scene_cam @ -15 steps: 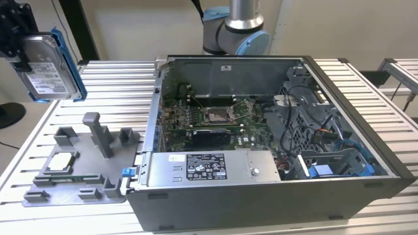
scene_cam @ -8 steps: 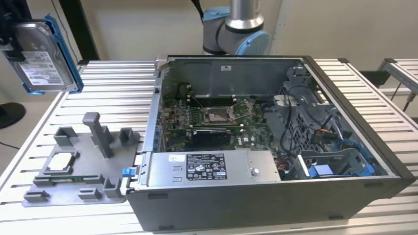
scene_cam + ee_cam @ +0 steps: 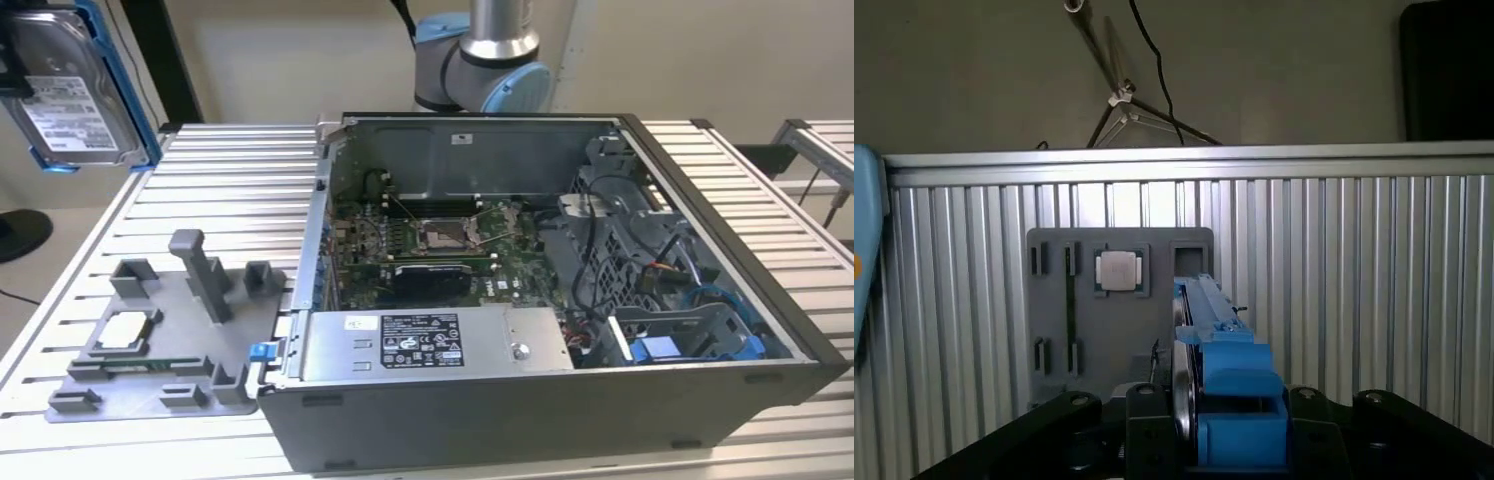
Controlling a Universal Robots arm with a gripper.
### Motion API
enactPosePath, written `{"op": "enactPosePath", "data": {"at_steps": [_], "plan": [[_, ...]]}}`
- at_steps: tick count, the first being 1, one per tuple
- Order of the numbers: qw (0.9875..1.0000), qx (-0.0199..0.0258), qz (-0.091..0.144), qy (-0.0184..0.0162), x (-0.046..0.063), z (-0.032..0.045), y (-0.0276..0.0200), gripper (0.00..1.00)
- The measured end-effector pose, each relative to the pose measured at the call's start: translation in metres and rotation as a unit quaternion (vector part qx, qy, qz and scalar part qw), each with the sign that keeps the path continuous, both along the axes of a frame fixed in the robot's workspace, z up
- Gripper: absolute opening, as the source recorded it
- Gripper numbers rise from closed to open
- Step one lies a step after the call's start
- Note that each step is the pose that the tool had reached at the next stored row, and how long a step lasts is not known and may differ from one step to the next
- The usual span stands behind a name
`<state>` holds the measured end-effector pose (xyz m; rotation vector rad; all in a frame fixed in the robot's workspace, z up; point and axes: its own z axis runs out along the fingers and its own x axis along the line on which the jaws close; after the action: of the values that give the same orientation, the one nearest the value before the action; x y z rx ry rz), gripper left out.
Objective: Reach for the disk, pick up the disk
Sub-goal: 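Pick up the disk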
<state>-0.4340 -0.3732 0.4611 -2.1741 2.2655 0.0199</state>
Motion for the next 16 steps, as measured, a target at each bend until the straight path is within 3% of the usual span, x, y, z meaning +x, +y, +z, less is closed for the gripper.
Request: {"op": "enactPosePath", "data": {"at_steps": [6, 12, 16], "plan": [[1.0000, 0.0000, 0.000, 0.0001, 0.000, 0.0148, 0.0000, 0.00], [1.0000, 0.0045, 0.000, 0.0000, 0.000, 0.0158, 0.0000, 0.00], [1.0000, 0.0050, 0.000, 0.0000, 0.002, 0.0158, 0.0000, 0.00]]}}
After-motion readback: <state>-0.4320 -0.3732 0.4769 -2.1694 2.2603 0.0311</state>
